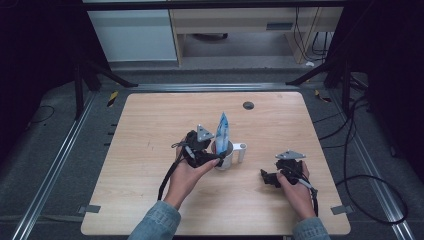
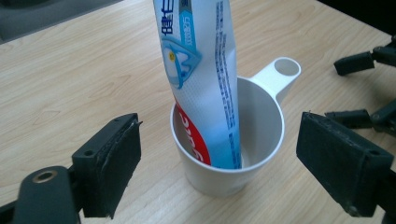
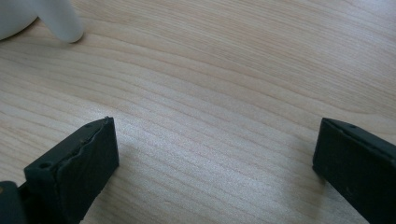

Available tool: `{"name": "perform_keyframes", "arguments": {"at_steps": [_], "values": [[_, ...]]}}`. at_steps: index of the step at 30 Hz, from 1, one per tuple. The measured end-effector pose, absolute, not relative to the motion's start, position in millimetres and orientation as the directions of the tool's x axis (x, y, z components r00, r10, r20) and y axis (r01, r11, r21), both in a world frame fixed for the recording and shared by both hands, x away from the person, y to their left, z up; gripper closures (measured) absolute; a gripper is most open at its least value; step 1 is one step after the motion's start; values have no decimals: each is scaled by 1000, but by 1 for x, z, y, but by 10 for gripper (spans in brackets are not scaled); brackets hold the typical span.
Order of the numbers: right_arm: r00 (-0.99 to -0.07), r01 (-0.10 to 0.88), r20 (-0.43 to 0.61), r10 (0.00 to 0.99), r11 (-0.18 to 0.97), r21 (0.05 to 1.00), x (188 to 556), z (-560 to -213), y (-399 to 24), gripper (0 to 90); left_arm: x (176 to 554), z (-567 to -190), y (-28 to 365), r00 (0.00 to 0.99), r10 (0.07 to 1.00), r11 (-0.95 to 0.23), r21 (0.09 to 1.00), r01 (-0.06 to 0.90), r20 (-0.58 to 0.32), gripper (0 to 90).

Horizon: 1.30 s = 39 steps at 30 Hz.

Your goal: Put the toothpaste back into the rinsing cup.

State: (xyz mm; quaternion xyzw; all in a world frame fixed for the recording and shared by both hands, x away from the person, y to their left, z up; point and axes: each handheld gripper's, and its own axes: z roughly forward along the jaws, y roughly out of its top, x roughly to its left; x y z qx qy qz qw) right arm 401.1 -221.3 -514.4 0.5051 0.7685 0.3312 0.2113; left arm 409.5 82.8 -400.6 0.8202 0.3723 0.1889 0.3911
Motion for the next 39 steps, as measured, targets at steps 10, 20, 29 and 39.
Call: {"name": "perform_keyframes", "arguments": {"at_steps": [10,20,29,39], "values": [[-402,632,3,915,276,724,401,-515,-221,5,401,-393,99,669,739,-500,735,457,86,116],[-403,632,3,915,276,724,401,-515,-221,5,405,-390,110,638,760,-530,689,496,125,87],[-403,632,3,915,275,724,401,-515,-221,5,412,-386,123,604,790,-490,700,519,105,85],[-399,634,4,917,272,724,401,-515,-221,5,426,-381,151,548,830,-453,697,557,101,86]]}}
